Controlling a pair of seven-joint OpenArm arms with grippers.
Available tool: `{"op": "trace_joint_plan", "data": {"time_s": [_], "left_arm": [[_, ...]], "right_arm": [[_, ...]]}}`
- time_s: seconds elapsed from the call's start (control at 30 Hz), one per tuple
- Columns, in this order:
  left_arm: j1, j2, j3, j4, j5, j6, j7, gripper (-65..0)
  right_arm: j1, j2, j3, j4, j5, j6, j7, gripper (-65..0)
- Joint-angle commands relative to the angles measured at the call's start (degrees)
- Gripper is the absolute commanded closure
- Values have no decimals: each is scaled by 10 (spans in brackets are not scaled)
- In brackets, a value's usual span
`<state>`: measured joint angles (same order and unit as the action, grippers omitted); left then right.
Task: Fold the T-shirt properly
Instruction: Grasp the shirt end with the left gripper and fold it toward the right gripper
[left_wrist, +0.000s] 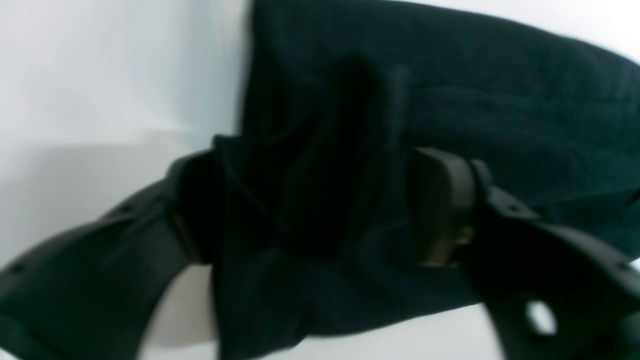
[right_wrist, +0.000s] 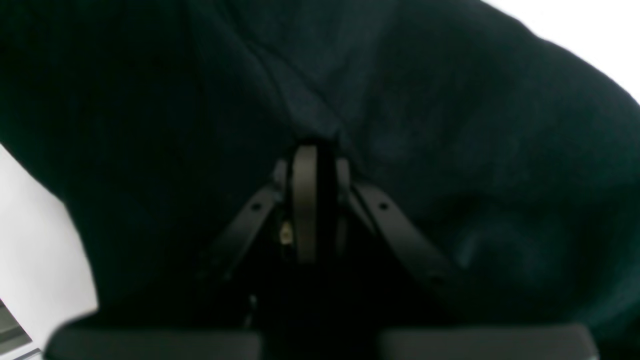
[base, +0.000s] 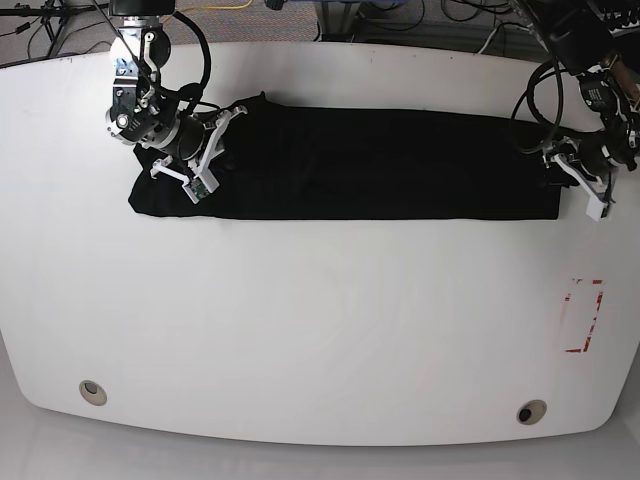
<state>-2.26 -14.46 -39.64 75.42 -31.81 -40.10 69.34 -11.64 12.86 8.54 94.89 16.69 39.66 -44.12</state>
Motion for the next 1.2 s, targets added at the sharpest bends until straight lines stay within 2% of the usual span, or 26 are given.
{"op": "trace_joint_plan", "data": {"time_s": [0.0, 0.1, 0.17, 0.33, 0.5, 0.77, 0.9, 1.0, 1.17], "left_arm": [[1, 0, 0, 0, 7, 1, 19, -249], [1, 0, 1, 1, 7, 1, 19, -82], [2, 0, 2, 1, 7, 1, 21, -42], [11, 0, -1, 33, 5, 1, 21, -56], [39, 1, 13, 142, 4, 1, 24, -56], [74, 2, 127, 344, 4, 1, 42, -60], [79, 2, 185, 389, 4, 1, 42, -60], [78, 18, 225, 390, 4, 1, 47, -60], [59, 68, 243, 388, 9, 1, 62, -61]], "right_arm": [[2, 3, 0, 6, -9, 3, -11, -36], [1, 3, 0, 6, -9, 3, -11, -36], [1, 3, 0, 6, -9, 3, -11, -36], [0, 3, 0, 6, -9, 3, -11, -36], [-1, 3, 0, 6, -9, 3, -11, -36], [-1, 3, 1, 6, -9, 3, -11, -36], [-1, 3, 1, 6, -9, 3, -11, -36], [0, 2, 1, 6, -9, 3, -11, -36], [0, 2, 1, 4, -9, 3, -11, -36]]}}
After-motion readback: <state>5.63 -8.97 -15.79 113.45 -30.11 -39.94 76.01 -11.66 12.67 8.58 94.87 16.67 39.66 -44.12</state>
